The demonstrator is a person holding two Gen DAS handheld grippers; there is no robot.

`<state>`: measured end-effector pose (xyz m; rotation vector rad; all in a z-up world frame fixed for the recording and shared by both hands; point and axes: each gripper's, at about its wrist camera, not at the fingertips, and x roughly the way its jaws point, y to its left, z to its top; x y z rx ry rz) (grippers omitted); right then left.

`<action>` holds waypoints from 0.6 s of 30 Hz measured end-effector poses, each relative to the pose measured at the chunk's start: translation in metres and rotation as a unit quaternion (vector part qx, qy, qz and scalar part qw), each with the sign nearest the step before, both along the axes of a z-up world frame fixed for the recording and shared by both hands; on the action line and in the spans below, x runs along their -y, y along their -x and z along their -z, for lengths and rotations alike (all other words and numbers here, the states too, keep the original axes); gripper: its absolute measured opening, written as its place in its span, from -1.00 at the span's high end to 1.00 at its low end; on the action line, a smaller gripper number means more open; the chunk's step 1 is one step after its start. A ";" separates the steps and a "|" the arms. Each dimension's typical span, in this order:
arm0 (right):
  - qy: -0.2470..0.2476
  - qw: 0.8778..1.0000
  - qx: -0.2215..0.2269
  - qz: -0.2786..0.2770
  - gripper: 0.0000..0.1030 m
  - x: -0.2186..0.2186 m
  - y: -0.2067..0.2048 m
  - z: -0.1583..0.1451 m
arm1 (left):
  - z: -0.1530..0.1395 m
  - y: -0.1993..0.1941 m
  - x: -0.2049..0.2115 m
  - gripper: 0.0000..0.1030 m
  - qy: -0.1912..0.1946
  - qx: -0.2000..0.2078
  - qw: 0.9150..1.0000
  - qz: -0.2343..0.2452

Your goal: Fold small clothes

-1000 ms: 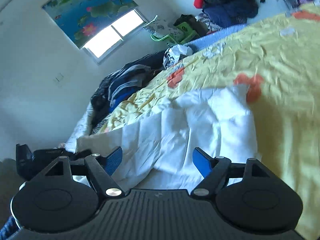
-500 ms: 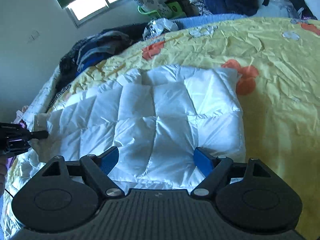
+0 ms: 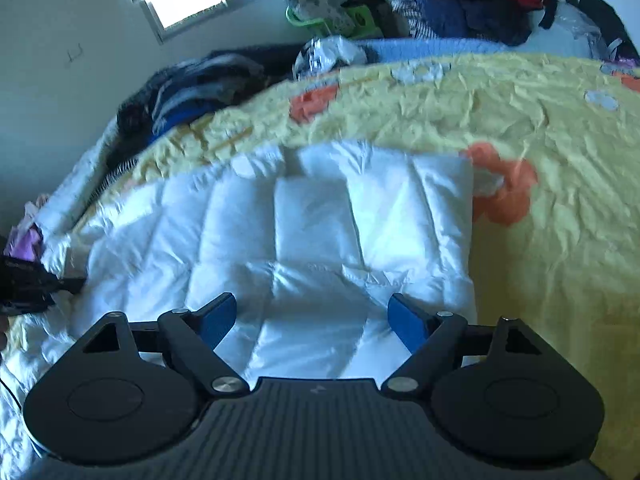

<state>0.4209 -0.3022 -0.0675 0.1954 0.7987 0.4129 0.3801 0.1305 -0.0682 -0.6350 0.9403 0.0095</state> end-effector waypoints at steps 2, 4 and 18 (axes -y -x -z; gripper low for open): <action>0.012 1.000 0.023 -0.015 -0.73 -0.004 0.005 0.006 | 0.011 -0.004 0.003 0.84 -0.007 -0.005 1.000 0.002; 0.025 0.999 0.035 -0.021 -0.83 -0.010 0.007 0.008 | 0.013 -0.003 0.007 0.84 -0.018 0.009 1.000 0.002; -0.057 0.989 0.129 0.052 -0.80 0.031 0.011 -0.062 | -0.071 0.076 0.048 -0.59 -0.214 0.238 0.947 -0.039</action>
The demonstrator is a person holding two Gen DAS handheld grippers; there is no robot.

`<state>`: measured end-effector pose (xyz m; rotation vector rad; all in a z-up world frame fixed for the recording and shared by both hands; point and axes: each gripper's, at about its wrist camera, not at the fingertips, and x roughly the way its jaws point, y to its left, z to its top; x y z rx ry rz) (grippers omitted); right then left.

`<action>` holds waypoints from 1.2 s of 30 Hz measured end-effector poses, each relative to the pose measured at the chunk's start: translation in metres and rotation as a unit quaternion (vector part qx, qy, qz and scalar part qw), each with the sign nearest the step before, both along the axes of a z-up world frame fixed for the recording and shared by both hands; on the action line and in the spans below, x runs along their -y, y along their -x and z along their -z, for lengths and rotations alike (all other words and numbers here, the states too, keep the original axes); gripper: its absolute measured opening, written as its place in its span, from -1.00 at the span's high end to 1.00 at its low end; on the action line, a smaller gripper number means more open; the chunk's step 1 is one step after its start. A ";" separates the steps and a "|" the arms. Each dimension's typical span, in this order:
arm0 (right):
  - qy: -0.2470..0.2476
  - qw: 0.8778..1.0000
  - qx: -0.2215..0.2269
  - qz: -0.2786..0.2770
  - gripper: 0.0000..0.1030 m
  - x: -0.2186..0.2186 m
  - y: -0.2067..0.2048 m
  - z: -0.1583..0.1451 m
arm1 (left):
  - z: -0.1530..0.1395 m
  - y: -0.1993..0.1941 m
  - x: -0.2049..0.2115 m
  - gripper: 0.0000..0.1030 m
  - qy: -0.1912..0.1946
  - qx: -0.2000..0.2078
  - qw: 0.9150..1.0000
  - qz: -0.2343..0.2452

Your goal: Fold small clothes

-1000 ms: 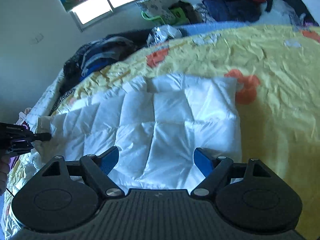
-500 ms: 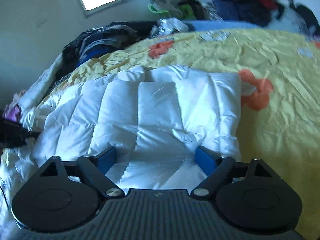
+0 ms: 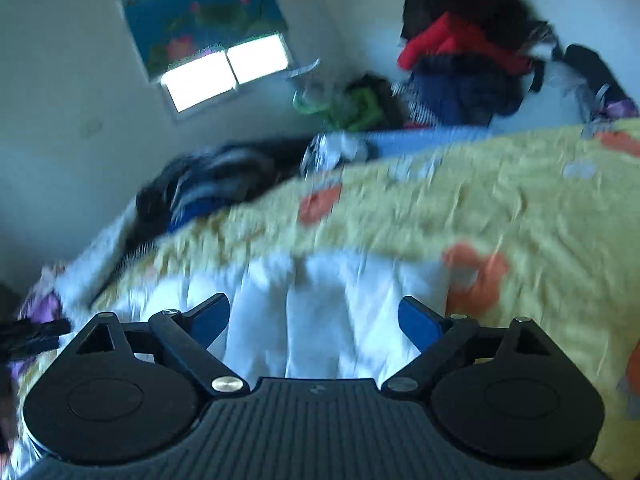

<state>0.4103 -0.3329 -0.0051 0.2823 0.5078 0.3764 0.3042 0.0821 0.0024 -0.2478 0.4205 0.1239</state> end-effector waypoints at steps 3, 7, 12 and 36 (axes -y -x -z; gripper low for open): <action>0.002 1.000 -0.027 -0.005 -0.78 -0.013 -0.037 0.003 | 0.008 -0.021 0.032 -0.59 -0.014 -0.009 0.999 0.039; -0.008 0.995 -0.097 -0.004 -0.76 -0.030 -0.086 0.028 | 0.034 -0.051 0.070 -0.59 -0.038 -0.043 0.995 0.085; 0.072 0.988 -0.136 0.006 -0.77 -0.041 -0.107 0.064 | 0.071 -0.074 0.091 -0.61 -0.088 -0.109 0.984 0.112; 0.143 0.988 -0.057 0.000 -0.94 -0.053 -0.091 0.081 | 0.021 0.008 -0.089 -0.82 0.057 0.027 0.994 -0.094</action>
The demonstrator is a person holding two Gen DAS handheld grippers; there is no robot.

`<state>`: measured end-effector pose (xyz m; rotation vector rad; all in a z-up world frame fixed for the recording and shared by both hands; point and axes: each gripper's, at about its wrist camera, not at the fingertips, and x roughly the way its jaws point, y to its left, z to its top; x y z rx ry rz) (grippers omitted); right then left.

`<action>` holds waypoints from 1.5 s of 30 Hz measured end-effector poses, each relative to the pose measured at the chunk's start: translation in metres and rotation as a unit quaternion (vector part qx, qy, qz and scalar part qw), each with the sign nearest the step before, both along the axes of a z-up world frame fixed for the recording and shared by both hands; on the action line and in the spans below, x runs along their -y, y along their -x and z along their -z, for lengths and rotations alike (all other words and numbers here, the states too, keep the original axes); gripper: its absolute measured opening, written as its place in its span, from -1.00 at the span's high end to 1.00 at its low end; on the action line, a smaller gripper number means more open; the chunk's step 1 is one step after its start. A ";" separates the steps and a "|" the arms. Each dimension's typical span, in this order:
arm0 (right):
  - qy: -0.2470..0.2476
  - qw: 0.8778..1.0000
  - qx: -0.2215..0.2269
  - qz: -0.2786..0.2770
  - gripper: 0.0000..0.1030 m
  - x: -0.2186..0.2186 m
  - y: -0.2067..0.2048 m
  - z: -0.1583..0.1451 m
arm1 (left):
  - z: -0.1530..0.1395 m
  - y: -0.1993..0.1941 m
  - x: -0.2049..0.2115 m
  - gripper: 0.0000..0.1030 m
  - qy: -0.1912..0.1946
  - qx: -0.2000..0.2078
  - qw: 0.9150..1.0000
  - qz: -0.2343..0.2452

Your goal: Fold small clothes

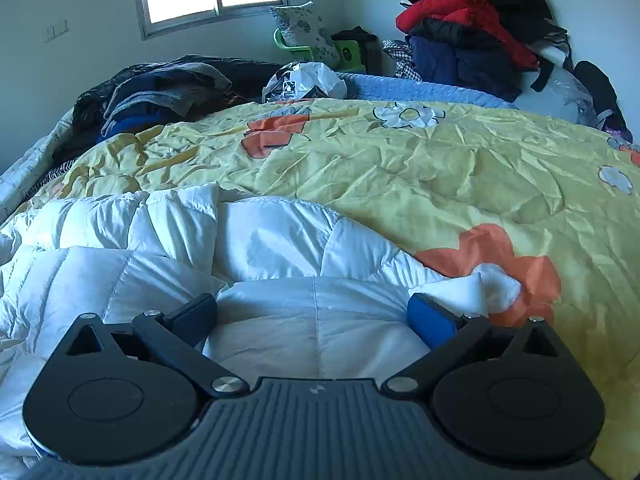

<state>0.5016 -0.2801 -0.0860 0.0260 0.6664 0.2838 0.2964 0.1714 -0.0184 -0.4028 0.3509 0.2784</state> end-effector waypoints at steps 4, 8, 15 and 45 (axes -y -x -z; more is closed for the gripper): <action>0.003 1.000 0.002 0.003 -0.95 -0.001 0.001 0.000 | 0.017 -0.002 -0.118 -0.82 0.145 -0.006 0.981 -0.131; 0.005 1.000 0.001 0.004 -0.95 -0.002 0.001 0.000 | 0.051 -0.008 -0.209 -0.82 0.255 -0.032 0.946 -0.199; 0.006 1.000 0.001 0.004 -0.95 -0.002 0.000 0.001 | 0.088 -0.032 -0.265 -0.80 0.304 -0.051 0.932 -0.190; 0.004 1.000 0.000 0.004 -0.95 -0.001 -0.001 0.001 | -0.024 -0.021 -0.012 0.91 -0.155 -0.016 0.986 0.056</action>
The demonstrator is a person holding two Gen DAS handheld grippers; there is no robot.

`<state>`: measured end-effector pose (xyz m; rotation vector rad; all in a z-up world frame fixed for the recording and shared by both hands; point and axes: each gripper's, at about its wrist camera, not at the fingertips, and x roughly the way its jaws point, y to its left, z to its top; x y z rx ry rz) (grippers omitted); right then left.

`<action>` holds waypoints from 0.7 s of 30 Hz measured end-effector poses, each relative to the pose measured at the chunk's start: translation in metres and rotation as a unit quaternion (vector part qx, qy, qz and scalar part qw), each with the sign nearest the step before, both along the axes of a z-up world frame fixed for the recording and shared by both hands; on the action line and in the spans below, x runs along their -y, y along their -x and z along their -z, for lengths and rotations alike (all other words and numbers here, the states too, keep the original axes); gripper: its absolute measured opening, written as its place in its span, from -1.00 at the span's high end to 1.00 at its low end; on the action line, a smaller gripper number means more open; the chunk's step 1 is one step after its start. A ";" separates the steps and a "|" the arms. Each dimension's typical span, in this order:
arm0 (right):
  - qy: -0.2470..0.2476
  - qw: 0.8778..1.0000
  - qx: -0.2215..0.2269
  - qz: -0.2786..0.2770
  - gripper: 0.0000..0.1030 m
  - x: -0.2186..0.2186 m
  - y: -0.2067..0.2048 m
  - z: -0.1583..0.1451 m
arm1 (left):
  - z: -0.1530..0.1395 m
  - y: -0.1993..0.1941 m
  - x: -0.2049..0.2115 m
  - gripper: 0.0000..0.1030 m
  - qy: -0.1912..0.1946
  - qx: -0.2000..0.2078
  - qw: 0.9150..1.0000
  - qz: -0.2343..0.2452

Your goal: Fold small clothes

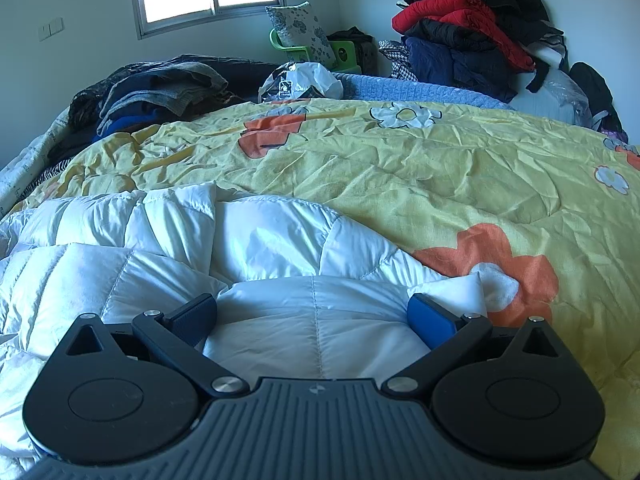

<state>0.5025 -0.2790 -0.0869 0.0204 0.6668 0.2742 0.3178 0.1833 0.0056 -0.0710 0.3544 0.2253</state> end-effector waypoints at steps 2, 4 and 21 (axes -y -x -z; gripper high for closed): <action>0.000 1.000 0.000 0.000 -0.95 0.000 0.000 0.000 | 0.015 0.003 0.029 0.91 0.009 -0.026 0.999 0.041; -0.001 1.000 0.000 0.001 -0.95 0.000 0.000 0.000 | 0.036 -0.001 0.047 0.91 0.028 -0.060 0.996 0.051; -0.020 0.998 0.032 0.042 -0.84 -0.018 0.019 -0.051 | 0.097 -0.001 0.038 0.91 0.102 -0.086 0.991 0.000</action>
